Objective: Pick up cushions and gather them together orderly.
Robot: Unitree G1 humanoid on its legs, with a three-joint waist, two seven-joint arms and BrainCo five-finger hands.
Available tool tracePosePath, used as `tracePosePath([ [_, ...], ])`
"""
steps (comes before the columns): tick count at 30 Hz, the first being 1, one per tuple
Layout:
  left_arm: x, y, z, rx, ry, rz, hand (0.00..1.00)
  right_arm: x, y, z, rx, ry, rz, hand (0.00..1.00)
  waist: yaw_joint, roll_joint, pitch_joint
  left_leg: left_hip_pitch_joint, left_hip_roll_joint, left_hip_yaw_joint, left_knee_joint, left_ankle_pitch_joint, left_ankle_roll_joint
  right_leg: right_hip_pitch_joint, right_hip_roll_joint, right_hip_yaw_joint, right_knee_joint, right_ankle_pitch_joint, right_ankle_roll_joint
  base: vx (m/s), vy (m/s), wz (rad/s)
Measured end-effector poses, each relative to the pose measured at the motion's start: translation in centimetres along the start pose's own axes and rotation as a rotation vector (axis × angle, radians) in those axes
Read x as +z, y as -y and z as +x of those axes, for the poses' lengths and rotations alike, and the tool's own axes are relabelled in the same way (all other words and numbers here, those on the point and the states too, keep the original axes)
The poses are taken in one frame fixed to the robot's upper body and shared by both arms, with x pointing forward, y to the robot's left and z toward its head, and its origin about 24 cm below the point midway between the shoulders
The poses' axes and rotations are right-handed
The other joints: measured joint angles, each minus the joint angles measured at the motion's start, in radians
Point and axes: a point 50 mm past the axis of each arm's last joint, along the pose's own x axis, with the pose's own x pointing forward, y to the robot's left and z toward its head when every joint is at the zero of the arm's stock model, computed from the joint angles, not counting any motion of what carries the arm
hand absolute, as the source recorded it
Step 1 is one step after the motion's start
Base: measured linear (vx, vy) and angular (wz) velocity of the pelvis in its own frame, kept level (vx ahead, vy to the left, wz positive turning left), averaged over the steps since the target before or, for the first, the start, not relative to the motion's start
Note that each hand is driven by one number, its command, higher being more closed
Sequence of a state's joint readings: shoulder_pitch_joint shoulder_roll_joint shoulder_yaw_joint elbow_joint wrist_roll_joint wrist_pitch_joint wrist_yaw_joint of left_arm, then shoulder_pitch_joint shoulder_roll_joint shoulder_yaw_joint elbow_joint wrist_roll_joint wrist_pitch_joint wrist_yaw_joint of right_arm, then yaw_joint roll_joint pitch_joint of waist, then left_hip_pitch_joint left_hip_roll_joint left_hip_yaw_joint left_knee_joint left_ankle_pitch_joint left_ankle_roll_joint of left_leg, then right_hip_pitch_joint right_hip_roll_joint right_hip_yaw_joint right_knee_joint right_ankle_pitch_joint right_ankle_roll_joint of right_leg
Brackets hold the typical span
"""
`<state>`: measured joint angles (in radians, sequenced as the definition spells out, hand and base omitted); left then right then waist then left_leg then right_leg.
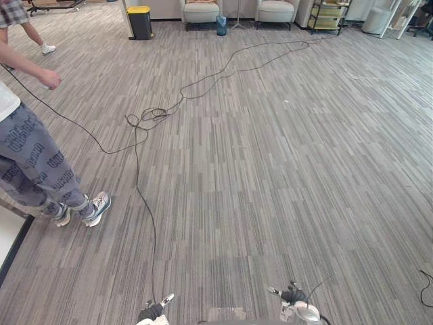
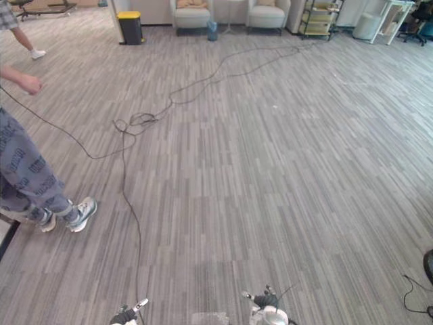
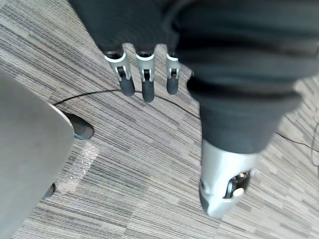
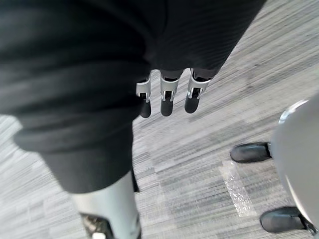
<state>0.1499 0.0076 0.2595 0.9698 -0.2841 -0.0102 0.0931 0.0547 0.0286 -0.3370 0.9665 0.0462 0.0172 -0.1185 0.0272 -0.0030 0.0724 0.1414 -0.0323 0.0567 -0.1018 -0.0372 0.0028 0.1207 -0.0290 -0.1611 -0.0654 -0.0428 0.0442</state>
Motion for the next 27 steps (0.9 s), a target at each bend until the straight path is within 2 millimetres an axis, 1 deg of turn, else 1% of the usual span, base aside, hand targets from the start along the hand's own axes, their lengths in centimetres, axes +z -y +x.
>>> tracePosePath([
  [4, 0.0, 0.1, 0.0, -0.008, 0.0, 0.03, 0.0, -0.3, 0.4, 0.1, -0.018, -0.033, 0.067, 0.0, -0.003, 0.0, 0.0, -0.002, -0.003, -0.016, 0.0, 0.001, 0.001, 0.007, -0.003, -0.017, -0.006, 0.0, 0.0, -0.01, -0.02, 0.1],
  [13, 0.1, 0.4, 0.1, -0.018, -0.007, 0.075, 0.0, -0.8, 1.0, 0.3, -0.044, -0.07, 0.146, 0.0, -0.005, 0.003, 0.007, -0.013, -0.012, -0.039, -0.001, 0.004, 0.006, 0.007, -0.006, -0.043, -0.007, -0.004, 0.004, -0.02, -0.013, 0.09],
  [21, 0.4, 0.7, 0.3, -0.028, -0.005, 0.137, 0.0, -0.9, 1.3, 0.4, -0.05, -0.085, 0.14, 0.0, -0.006, 0.006, 0.011, -0.015, -0.016, -0.04, -0.002, 0.005, 0.008, 0.007, -0.009, -0.044, -0.007, -0.004, 0.004, -0.01, -0.004, 0.01],
  [27, 0.5, 0.8, 0.3, -0.036, 0.001, 0.179, 0.0, -0.8, 1.4, 0.4, -0.048, -0.084, 0.148, 0.0, -0.016, 0.008, 0.016, -0.017, -0.017, -0.04, -0.006, 0.006, 0.01, 0.006, -0.01, -0.045, -0.007, -0.005, 0.005, -0.02, -0.006, 0.0],
])
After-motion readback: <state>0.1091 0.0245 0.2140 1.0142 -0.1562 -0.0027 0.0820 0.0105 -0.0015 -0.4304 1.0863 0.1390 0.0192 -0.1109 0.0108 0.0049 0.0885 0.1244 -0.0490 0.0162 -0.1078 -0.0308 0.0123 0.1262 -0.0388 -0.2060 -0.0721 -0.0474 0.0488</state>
